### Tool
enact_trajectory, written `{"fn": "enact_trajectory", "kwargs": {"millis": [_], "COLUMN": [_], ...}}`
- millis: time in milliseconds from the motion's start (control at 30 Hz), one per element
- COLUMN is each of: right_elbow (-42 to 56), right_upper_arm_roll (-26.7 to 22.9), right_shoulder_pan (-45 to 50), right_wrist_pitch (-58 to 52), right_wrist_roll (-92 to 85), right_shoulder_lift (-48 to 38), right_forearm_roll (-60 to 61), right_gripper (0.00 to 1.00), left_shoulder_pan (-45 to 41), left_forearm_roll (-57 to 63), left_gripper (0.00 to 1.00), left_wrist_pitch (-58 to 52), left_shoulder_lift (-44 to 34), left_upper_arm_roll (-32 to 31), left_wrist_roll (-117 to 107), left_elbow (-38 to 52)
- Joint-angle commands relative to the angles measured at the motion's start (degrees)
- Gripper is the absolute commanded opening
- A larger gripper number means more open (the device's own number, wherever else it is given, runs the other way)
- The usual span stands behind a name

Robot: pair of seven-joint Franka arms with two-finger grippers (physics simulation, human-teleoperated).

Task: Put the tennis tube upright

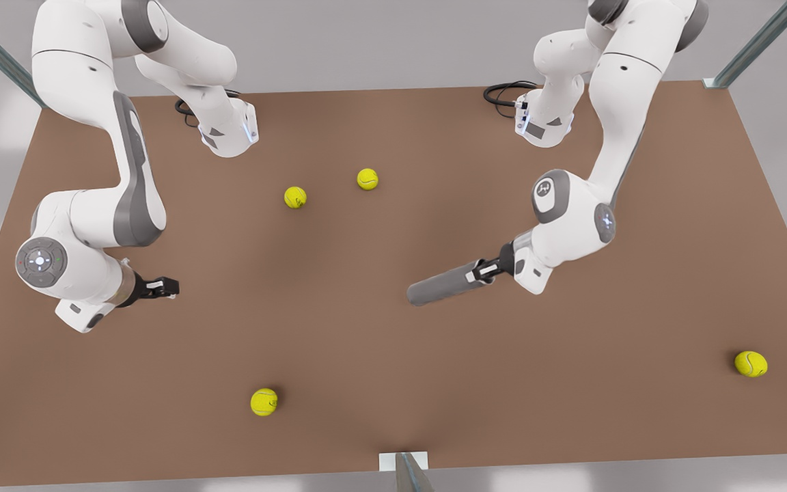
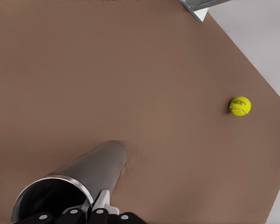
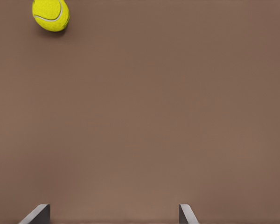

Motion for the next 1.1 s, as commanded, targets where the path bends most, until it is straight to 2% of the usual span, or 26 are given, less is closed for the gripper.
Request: {"fn": "enact_trajectory", "kwargs": {"millis": [0,633,1067], "right_elbow": [0.0,0.1,0.2], "right_upper_arm_roll": [0.0,0.1,0.1], "right_shoulder_pan": [0.0,0.2,0.0], "right_wrist_pitch": [0.0,0.1,0.1], "right_wrist_roll": [0.0,0.0,-0.1], "right_shoulder_lift": [0.0,1.0,1.1], "right_forearm_roll": [0.0,0.0,0.0], "right_gripper": [1.0,1.0,1.0], "left_shoulder_pan": [0.0,-0.1,0.8], "left_forearm_roll": [6.6,31.0,41.1], "left_gripper": [0.21,0.21,0.21], "left_wrist_pitch": [-0.2,-17.1,-28.0], "left_shoulder_lift": [0.0,-1.9,-0.9], "left_upper_arm_roll": [0.0,-0.2,0.5], "left_wrist_roll": [0.0,-11.9,-14.6], "left_elbow": [0.0,7.2,15.0]}}
